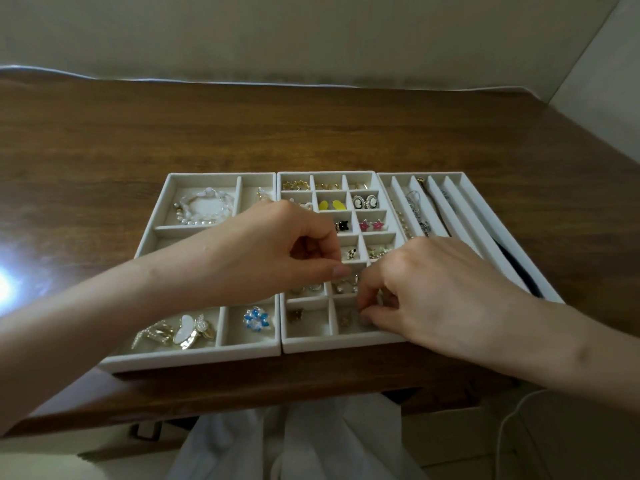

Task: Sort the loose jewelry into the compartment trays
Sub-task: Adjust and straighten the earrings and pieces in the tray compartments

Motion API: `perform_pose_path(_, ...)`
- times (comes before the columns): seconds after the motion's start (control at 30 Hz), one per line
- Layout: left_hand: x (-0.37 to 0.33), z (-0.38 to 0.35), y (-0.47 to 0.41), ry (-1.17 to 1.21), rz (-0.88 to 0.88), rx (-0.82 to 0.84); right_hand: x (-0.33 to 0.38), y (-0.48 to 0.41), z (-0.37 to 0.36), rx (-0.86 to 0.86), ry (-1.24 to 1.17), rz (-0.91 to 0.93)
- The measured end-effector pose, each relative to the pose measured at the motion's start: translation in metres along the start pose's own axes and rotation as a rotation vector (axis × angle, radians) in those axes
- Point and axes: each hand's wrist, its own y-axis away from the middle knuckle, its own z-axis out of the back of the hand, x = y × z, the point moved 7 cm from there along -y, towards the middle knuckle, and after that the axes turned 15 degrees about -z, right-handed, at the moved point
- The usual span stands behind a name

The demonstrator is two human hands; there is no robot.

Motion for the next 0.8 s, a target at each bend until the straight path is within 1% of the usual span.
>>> perform_pose_path(0.13, 0.000, -0.002, -0.002, 0.003, 0.000, 0.006, -0.001, -0.001, 0.000, 0.036, -0.034, -0.006)
perform_pose_path(0.27, 0.000, -0.002, -0.002, 0.010, 0.007, 0.006, -0.008, -0.007, -0.004, 0.136, -0.178, -0.039)
perform_pose_path(0.47, -0.002, -0.003, -0.001, -0.014, -0.006, 0.031, -0.009, -0.005, -0.001, 0.069, -0.181, -0.014)
perform_pose_path(0.63, -0.003, -0.012, 0.000, -0.188, -0.033, 0.143, -0.018, -0.007, 0.007, 0.104, -0.284, -0.045)
perform_pose_path(0.8, -0.010, -0.022, -0.007, -0.351, -0.062, 0.218, -0.023, -0.006, 0.006, 0.124, -0.293, -0.041)
